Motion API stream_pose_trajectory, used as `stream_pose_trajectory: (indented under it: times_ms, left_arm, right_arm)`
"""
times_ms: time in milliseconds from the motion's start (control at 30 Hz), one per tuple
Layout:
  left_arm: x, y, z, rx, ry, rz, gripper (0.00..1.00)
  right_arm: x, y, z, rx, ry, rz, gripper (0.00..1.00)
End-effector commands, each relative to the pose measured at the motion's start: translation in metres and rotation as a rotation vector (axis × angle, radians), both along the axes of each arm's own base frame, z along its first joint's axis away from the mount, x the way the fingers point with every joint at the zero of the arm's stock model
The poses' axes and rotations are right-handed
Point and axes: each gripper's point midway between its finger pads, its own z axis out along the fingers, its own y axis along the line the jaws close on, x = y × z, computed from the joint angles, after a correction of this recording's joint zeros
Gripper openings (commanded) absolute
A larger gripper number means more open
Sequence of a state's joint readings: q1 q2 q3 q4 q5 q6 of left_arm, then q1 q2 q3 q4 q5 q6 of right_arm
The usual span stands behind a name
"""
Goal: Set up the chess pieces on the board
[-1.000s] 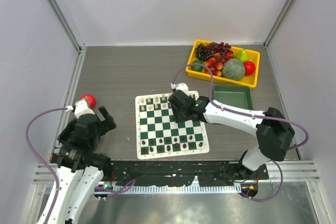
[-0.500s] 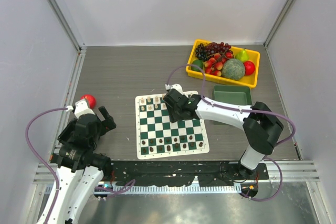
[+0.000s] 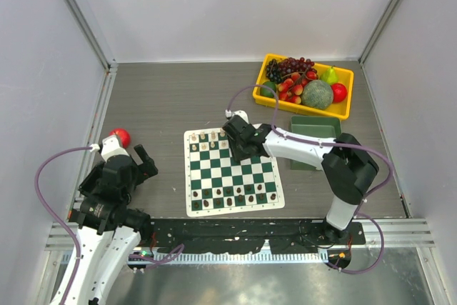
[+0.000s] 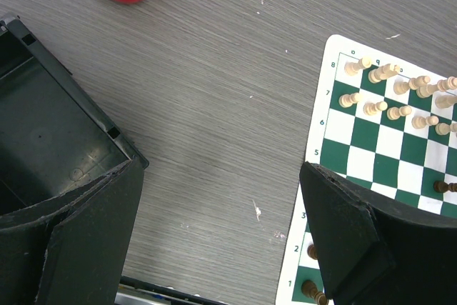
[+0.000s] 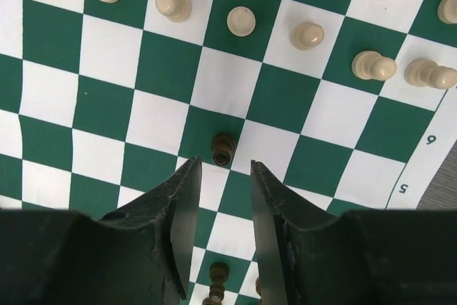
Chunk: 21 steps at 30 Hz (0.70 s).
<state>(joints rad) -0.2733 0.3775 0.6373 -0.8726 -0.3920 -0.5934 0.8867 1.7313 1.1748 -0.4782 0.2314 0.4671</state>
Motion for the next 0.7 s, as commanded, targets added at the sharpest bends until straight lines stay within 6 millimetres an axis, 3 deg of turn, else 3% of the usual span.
stream_pose_trajectory:
  times_ms: [0, 667]
  left_arm:
    - [0.004, 0.000, 0.003, -0.001, -0.021, 0.002, 0.99]
    - [0.004, 0.000, 0.003, -0.001, -0.017, 0.000, 0.99]
  right_arm:
    - [0.011, 0.018, 0.007, 0.066, -0.012, 0.020, 0.39]
    - [0.018, 0.018, -0.009, 0.041, 0.015, 0.025, 0.29]
